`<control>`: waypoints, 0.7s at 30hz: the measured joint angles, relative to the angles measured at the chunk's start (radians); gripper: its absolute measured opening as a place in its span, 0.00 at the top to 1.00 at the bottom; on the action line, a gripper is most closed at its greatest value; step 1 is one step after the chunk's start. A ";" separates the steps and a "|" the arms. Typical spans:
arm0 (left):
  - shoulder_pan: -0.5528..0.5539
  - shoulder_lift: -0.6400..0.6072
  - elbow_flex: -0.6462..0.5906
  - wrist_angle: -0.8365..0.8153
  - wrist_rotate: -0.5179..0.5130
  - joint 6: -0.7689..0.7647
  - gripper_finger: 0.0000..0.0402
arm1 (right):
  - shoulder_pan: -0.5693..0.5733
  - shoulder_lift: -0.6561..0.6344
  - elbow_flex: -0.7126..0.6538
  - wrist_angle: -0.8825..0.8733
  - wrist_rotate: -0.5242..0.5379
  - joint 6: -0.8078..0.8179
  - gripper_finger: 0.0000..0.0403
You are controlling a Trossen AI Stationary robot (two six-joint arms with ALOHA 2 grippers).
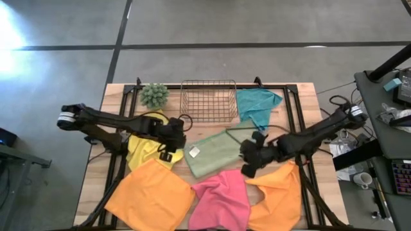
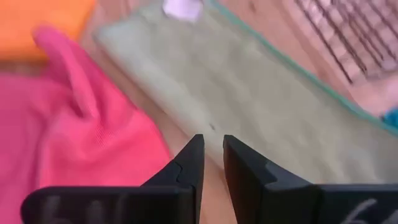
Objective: Fold microfiber towels
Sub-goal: Fold the green towel
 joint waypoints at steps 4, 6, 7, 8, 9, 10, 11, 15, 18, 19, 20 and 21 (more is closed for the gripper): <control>-0.004 -0.038 -0.067 0.000 0.005 0.114 0.70 | 0.039 0.146 0.126 -0.015 0.054 0.059 0.87; -0.009 -0.049 -0.096 0.020 0.007 0.156 0.70 | 0.045 0.221 0.188 -0.029 0.064 0.077 0.87; -0.014 -0.052 -0.112 0.021 0.014 0.174 0.70 | 0.045 0.261 0.217 -0.033 0.068 0.086 0.87; -0.019 -0.054 -0.123 0.020 0.024 0.192 0.70 | 0.045 0.296 0.247 -0.036 0.077 0.099 0.87; -0.024 -0.054 -0.133 0.025 0.029 0.203 0.70 | 0.045 0.329 0.278 -0.033 0.086 0.109 0.87; -0.030 -0.054 -0.142 0.031 0.031 0.212 0.70 | 0.045 0.362 0.310 -0.033 0.092 0.124 0.87; -0.036 -0.054 -0.150 0.031 0.031 0.221 0.70 | 0.045 0.394 0.341 -0.032 0.100 0.139 0.87; -0.057 -0.047 -0.173 0.027 0.032 0.232 0.70 | 0.044 0.507 0.447 -0.035 0.111 0.207 0.87; -0.062 -0.035 -0.176 0.005 0.033 0.230 0.70 | 0.044 0.576 0.516 -0.044 0.110 0.245 0.87; -0.062 -0.032 -0.176 -0.002 0.033 0.229 0.69 | 0.044 0.594 0.538 -0.047 0.109 0.259 0.87; -0.062 -0.028 -0.177 -0.012 0.033 0.229 0.68 | 0.045 0.610 0.558 -0.053 0.109 0.271 0.86; -0.062 -0.025 -0.177 -0.017 0.033 0.229 0.67 | 0.045 0.624 0.574 -0.056 0.109 0.284 0.86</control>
